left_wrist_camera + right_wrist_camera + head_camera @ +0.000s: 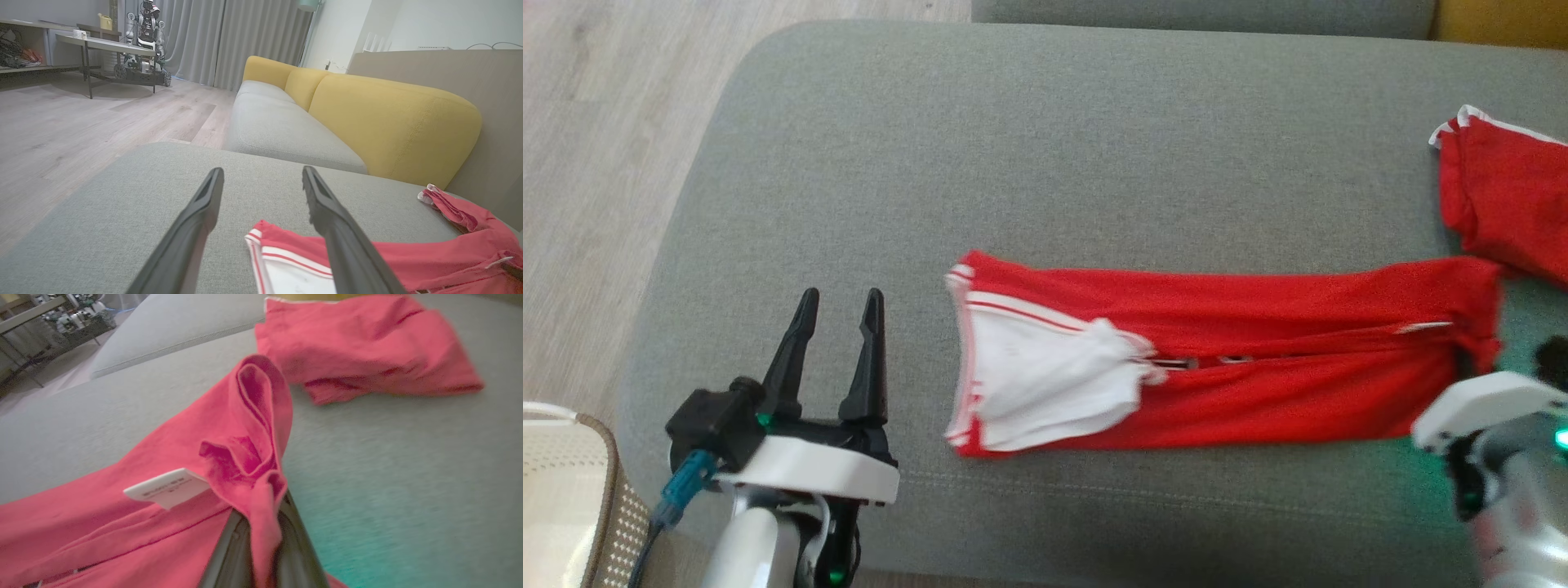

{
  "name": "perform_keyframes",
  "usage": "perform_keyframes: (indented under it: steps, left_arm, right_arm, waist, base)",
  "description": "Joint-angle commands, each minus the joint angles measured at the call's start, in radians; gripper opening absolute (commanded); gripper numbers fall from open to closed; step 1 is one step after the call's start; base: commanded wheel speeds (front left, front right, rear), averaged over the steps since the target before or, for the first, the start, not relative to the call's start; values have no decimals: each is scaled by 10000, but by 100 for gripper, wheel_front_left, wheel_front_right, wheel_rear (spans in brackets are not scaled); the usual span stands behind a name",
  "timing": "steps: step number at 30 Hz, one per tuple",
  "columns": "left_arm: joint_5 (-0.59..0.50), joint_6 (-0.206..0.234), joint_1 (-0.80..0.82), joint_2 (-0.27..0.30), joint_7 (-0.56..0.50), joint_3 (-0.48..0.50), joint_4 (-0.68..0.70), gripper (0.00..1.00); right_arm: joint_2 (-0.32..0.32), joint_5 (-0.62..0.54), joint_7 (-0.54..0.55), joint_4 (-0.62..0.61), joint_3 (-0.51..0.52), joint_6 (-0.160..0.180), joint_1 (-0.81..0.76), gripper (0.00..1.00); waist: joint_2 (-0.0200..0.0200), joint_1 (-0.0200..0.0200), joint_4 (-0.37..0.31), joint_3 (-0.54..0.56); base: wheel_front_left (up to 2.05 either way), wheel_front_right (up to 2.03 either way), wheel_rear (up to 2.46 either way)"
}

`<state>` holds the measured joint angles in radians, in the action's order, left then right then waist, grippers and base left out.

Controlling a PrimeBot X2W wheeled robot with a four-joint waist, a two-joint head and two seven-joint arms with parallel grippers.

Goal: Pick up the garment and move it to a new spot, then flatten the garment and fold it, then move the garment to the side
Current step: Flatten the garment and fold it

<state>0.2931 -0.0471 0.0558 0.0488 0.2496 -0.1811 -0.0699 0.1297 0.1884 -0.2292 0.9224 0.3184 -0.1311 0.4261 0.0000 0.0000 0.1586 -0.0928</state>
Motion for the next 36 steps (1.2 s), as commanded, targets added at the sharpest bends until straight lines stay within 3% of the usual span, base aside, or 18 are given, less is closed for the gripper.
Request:
perform_keyframes:
  steps: [1, 8, 15, 22, 36]
  left_arm:
    - [8, 19, 292, 14, 122, 337, 360, 100]
    - [59, 5, 207, 14, 122, 361, 333, 100]
    - [91, -13, 100, 14, 122, 345, 245, 100]
    - [142, -22, 97, 14, 122, 343, 190, 100]
    - [182, -66, 13, 14, 122, 403, 70, 100]
  right_arm:
    - [259, -196, -54, -322, -28, 4, 342, 0]
    - [295, -1912, 574, -927, 1881, 4, 539, 0]
    - [-538, -2303, 1496, -2265, 1535, 4, 426, 0]
    - [-781, -995, 2634, -3793, 112, 4, -80, 0]
    - [-793, 3642, 4209, -6103, -3372, 4, -1250, 0]
  waist:
    - [0, 0, 5, 11]
    - [0, 0, 35, 164]
    - [0, 0, -68, 377]
    - [0, 0, -108, 496]
    - [0, 0, 3, 749]
  base:
    - [0, 0, 0]
    - [0, 0, 0]
    - [0, 0, 0]
    - [0, 0, 0]
    - [0, 0, 0]
